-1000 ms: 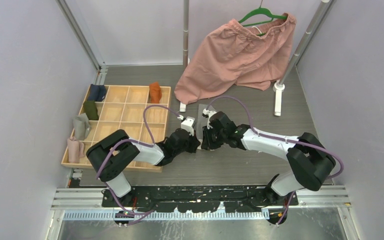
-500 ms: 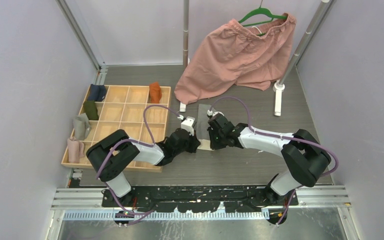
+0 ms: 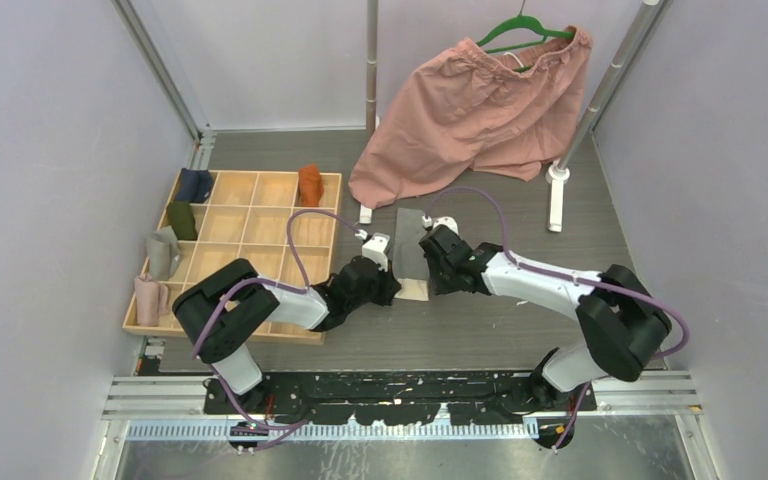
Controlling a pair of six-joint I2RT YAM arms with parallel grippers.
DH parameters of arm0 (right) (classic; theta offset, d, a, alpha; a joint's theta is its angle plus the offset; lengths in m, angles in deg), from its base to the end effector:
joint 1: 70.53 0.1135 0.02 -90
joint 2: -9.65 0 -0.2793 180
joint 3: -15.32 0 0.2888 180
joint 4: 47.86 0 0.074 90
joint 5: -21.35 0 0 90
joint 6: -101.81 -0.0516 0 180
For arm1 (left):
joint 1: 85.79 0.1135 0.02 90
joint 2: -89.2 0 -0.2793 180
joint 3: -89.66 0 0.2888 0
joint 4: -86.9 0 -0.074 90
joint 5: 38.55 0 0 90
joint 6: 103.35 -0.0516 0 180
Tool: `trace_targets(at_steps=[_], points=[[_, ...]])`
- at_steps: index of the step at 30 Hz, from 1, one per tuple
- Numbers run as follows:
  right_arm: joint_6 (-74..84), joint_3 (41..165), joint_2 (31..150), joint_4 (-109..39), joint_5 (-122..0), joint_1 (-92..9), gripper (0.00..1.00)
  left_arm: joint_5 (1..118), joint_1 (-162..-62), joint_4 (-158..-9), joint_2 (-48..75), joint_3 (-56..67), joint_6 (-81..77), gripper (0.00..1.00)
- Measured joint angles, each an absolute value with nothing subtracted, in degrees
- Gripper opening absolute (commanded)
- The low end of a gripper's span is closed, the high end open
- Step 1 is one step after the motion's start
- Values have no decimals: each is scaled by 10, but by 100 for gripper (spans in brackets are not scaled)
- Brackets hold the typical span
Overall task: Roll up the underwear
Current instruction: Roll the underwear to the center of the board.
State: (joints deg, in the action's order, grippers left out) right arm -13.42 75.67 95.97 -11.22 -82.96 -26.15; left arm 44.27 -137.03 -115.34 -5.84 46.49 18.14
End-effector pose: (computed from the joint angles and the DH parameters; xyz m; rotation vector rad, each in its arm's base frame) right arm 0.2367 0.2138 0.1557 -0.3552 2.5855 0.0940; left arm 0.2127 -0.2546 0.1027 0.2941 2.1514 -0.7319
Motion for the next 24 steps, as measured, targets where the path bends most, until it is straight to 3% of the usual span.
trace_targets(at_steps=[11, 17, 24], points=[[84, 680, 754, -261, -765, -232, 57, 448, -1370, -1148, -58, 462, 181, 1], [282, 660, 750, -284, -725, -146, 61, 451, -1370, -1145, -58, 461, 180, 1], [425, 598, 796, -324, -706, -144, 62, 455, -1370, -1136, -58, 455, 179, 1]])
